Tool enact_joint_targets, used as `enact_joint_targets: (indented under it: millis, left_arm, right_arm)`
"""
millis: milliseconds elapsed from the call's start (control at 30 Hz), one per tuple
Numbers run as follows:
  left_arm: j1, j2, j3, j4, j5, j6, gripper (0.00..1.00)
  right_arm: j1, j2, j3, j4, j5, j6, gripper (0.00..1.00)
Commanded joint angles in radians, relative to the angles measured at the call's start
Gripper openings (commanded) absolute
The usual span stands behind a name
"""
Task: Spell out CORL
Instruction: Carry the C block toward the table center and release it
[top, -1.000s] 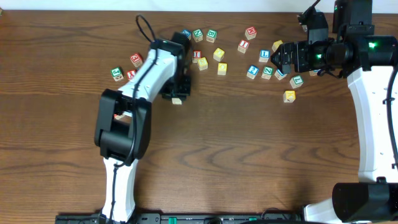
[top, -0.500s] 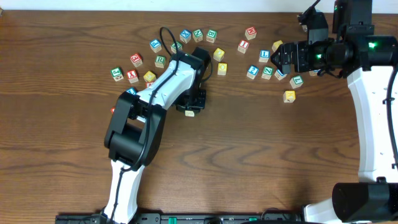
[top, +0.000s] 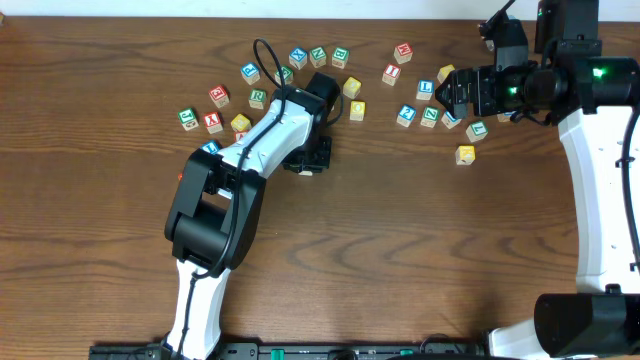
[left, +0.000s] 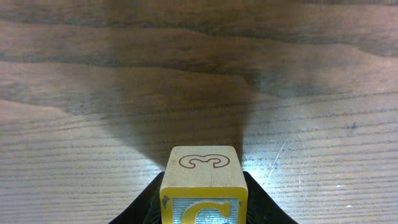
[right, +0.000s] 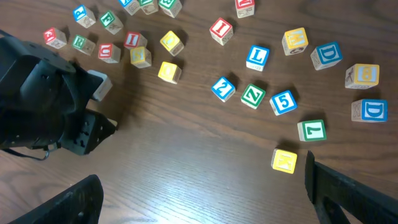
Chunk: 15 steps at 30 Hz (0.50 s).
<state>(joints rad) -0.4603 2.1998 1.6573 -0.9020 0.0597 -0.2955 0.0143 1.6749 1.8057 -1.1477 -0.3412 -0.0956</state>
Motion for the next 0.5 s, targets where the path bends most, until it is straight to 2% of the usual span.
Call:
enact_joint_targets:
  millis: [0, 467]
  left_arm:
    - [0.004, -0.003, -0.022, 0.011, -0.027, -0.009, 0.27]
    - [0.005, -0.003, -0.022, 0.052, -0.027, -0.037, 0.28]
  right_arm:
    - [0.0, 0.001, 0.024, -0.001, -0.009, -0.006, 0.99]
    - [0.0, 0.001, 0.024, -0.001, -0.009, -0.006, 0.99]
